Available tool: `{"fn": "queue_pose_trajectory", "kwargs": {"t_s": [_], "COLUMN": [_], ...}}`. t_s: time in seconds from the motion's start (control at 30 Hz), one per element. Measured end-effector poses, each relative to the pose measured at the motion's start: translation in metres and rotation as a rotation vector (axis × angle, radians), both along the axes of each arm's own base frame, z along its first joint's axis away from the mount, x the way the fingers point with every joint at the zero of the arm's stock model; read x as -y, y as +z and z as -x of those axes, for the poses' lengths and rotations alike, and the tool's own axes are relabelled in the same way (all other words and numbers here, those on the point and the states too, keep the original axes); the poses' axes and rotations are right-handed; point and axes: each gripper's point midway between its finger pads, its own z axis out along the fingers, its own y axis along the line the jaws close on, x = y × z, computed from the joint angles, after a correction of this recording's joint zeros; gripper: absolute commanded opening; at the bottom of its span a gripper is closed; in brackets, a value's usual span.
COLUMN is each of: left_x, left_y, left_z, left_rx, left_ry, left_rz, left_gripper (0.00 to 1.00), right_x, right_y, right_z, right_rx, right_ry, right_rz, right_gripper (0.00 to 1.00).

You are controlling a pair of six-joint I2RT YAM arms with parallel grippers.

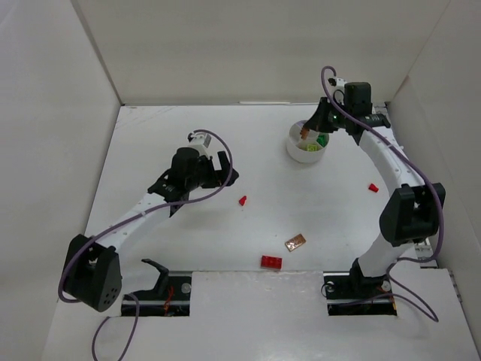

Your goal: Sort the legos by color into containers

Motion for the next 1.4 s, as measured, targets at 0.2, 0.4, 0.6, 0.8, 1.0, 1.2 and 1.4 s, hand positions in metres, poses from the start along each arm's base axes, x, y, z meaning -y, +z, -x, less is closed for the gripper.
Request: {"fn": "queue_pose_trajectory", "kwargs": {"t_s": [0.2, 0.4, 0.6, 0.8, 1.0, 1.2, 1.4], "left_x": [0.009, 0.013, 0.015, 0.018, 0.020, 0.040, 0.116], "left_y": [0.001, 0.002, -0.013, -0.015, -0.009, -0.002, -0.010], "left_z": [0.000, -0.009, -0.010, -0.007, -0.001, 0.020, 0.108], "left_rx": [-0.015, -0.014, -0.058, -0.070, -0.063, -0.024, 0.098], "left_ry": [-0.054, -0.059, -0.069, -0.088, -0.107, -0.200, -0.527], "left_rz": [0.000, -0.010, -0.027, -0.021, -0.003, -0.015, -0.155], "left_gripper": [1.00, 1.00, 1.00, 1.00, 1.00, 1.00, 1.00], "right_x": [0.008, 0.020, 0.034, 0.038, 0.038, 0.043, 0.064], "right_y": [0.005, -0.010, -0.029, -0.048, -0.049, -0.045, -0.003], "right_z": [-0.029, -0.045, -0.057, -0.062, -0.062, -0.045, 0.031], "right_rx": [0.040, 0.026, 0.002, -0.026, -0.024, -0.027, 0.031], "right_ry": [-0.011, -0.037, -0.064, -0.070, -0.063, -0.082, -0.202], "right_rz": [0.018, 0.047, 0.079, 0.106, 0.115, 0.125, 0.140], "right_gripper": [0.00, 0.00, 0.00, 0.32, 0.49, 0.93, 1.00]}}
